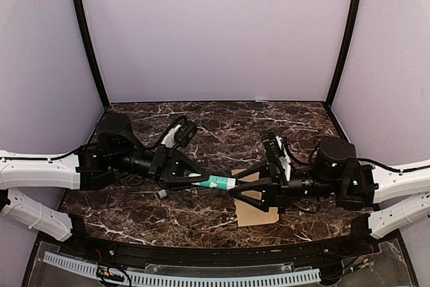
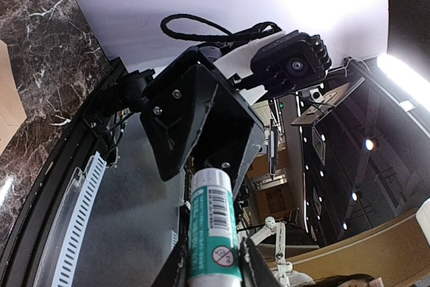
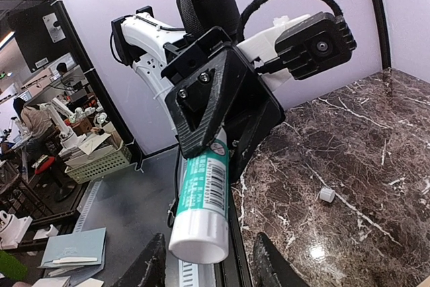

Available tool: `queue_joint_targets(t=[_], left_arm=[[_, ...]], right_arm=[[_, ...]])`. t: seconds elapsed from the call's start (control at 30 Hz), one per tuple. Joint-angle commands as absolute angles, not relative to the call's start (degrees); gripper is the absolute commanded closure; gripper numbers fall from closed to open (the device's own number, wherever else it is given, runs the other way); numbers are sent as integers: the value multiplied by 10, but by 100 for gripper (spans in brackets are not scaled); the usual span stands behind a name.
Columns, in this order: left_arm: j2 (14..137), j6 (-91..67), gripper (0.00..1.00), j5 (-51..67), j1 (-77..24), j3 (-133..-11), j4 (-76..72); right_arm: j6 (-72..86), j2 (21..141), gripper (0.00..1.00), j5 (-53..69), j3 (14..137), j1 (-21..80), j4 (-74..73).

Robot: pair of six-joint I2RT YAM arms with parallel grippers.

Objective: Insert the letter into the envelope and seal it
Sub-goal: Unscrew the solid glue.

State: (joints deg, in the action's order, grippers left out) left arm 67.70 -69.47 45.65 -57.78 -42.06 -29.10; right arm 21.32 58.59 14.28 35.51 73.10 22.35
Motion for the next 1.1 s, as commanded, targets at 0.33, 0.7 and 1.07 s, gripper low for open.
queue_joint_targets(t=[0.33,0.7,1.07], left_arm=[[673,-694,100,473,-584,-422,-317],[678,-692,100,478,-585,-423,-318],[677,-640,100,460,-584,-436,-261]], right_arm=[[217,593,71,154,381,735,256],[230,598,90,170,385,736,258],[320,601,100,154,381,735,260]])
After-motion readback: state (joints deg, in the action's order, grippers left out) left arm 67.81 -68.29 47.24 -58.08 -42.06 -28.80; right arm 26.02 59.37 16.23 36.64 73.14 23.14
